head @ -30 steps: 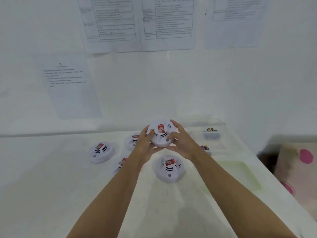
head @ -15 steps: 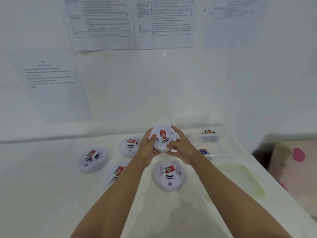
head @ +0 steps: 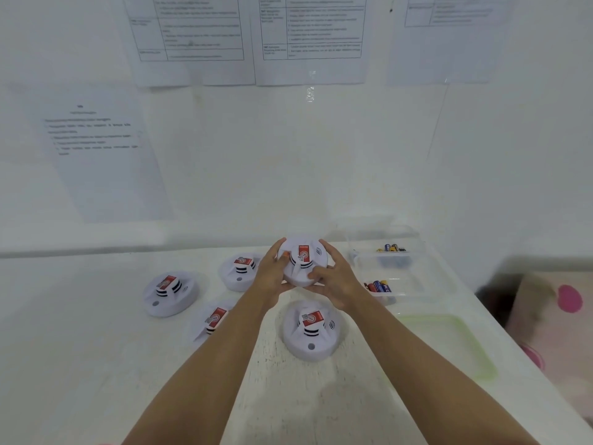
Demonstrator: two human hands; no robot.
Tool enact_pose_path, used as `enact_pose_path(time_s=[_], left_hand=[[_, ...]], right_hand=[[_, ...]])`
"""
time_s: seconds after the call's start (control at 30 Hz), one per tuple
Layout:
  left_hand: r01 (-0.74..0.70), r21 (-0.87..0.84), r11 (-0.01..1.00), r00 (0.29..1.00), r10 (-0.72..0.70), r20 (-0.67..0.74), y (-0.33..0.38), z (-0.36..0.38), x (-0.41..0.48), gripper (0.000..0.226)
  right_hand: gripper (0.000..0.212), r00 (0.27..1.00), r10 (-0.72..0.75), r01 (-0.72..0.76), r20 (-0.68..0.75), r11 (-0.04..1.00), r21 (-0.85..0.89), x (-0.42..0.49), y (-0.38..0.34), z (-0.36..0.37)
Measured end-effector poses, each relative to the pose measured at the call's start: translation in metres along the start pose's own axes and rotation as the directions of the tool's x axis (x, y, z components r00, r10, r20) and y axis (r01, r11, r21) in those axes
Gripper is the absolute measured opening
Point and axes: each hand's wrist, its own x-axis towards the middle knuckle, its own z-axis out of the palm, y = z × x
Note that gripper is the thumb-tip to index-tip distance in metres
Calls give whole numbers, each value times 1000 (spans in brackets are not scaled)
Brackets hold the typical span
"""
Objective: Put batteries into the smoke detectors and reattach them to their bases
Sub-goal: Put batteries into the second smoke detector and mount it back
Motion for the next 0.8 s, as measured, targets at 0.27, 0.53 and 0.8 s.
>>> enact_pose_path(time_s=[0.27,0.53,0.8], left_hand=[[5,2,1000,1000,-5,-25,2,1,0,37],[7,15,1000,999,-7,-43,1,0,2,38],[1,23,1000,999,0,-46,0,2,4,38]], right_hand=[[65,1000,8,-9,12,999,32,0,0,1],[66,1000,-1,1,-1,1000,30,0,1,1],[66,1000,1,0,-10,999,46,3,3,0]])
